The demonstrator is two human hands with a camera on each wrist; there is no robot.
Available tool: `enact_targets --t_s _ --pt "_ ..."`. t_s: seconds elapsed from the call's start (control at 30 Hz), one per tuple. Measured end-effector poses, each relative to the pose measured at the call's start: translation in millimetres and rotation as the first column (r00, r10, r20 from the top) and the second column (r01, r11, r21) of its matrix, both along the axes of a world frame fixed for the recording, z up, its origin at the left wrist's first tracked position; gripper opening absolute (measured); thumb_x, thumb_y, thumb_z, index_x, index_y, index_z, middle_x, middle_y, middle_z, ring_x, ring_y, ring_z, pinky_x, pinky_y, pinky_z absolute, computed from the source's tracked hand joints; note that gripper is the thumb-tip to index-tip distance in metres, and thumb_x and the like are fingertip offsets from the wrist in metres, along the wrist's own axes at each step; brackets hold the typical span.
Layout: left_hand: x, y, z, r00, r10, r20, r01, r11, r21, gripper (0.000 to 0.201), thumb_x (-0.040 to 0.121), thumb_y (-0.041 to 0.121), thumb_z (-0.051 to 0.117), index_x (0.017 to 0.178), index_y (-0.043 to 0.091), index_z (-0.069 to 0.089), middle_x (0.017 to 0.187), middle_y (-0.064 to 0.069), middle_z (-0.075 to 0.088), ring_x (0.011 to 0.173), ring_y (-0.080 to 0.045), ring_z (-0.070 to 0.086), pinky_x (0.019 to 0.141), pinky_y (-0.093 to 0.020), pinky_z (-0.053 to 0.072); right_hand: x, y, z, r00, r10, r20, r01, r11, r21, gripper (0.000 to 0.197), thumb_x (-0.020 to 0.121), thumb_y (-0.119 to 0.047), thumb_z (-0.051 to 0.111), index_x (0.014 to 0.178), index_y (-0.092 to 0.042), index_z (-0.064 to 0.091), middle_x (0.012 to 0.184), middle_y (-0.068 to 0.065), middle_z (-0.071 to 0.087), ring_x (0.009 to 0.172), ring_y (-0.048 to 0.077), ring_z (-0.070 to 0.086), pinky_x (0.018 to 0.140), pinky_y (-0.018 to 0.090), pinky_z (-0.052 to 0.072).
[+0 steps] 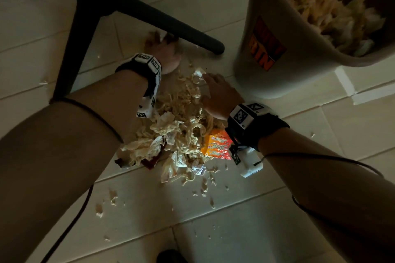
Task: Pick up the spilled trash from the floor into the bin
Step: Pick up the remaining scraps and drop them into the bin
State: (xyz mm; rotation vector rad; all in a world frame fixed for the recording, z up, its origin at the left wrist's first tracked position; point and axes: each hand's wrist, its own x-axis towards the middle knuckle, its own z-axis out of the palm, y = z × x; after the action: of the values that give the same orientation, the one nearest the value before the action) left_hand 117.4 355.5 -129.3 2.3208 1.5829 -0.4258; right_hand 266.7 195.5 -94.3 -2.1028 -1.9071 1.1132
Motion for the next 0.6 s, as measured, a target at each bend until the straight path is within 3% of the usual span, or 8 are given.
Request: enact_targets --t_s 0.2,0.37,0.47,0.53,0.6 --pt "6 -21 -2 0.951 -0.306 -0.053 0.307 0.952 0.013 0.062 0.100 0.041 0.026 0.155 0.022 0.006 0.164 -0.002 0.005 0.146 -0.044 0.008 0.118 -0.058 0.009 0 0 -1 1.000 -0.017 -0.015 0.017 1.000 -0.018 0.069 0.093 -0.017 0.052 0.154 -0.022 0.019 0.161 0.002 0.020 0.149 0.025 0.019 0.116 0.040 0.026" --pt "2 -68 26 0.944 -0.331 0.002 0.330 0.941 -0.067 0.058 0.104 0.031 0.027 0.155 0.028 0.001 0.164 0.002 -0.005 0.150 -0.027 -0.002 0.120 -0.044 0.001 0 -1 1 1.000 0.001 -0.007 -0.001 0.999 -0.042 0.069 0.093 -0.018 0.050 0.155 -0.020 0.020 0.163 0.003 0.018 0.150 0.025 0.017 0.120 0.042 0.025" --pt "-6 -98 39 0.944 -0.326 0.046 0.329 0.933 -0.144 0.054 0.105 0.031 0.026 0.155 0.028 0.007 0.164 0.005 -0.004 0.150 -0.023 -0.007 0.119 -0.037 -0.003 -3 -10 2 0.999 0.031 0.026 -0.031 0.999 0.025 0.055 0.097 -0.017 0.044 0.150 -0.021 0.032 0.159 0.003 0.029 0.145 0.025 0.029 0.117 0.043 0.029" --pt "-12 -117 45 0.947 -0.316 0.066 0.322 0.934 -0.155 0.055 0.103 0.027 0.031 0.155 0.028 0.012 0.164 0.004 0.003 0.151 -0.022 0.000 0.120 -0.036 0.005 -7 -19 1 0.999 0.023 0.036 -0.026 0.995 0.094 0.041 0.099 -0.017 0.043 0.139 -0.024 0.048 0.148 0.004 0.044 0.134 0.027 0.045 0.107 0.038 0.038" --pt "-18 -132 53 0.962 -0.247 0.118 0.265 0.949 -0.171 0.056 0.100 0.021 0.038 0.152 0.032 0.024 0.161 0.003 0.021 0.145 -0.021 0.025 0.111 -0.035 0.029 -9 -27 0 1.000 -0.018 0.003 0.018 0.992 0.121 0.032 0.098 -0.018 0.045 0.124 -0.026 0.062 0.136 0.002 0.055 0.122 0.025 0.054 0.098 0.035 0.042"
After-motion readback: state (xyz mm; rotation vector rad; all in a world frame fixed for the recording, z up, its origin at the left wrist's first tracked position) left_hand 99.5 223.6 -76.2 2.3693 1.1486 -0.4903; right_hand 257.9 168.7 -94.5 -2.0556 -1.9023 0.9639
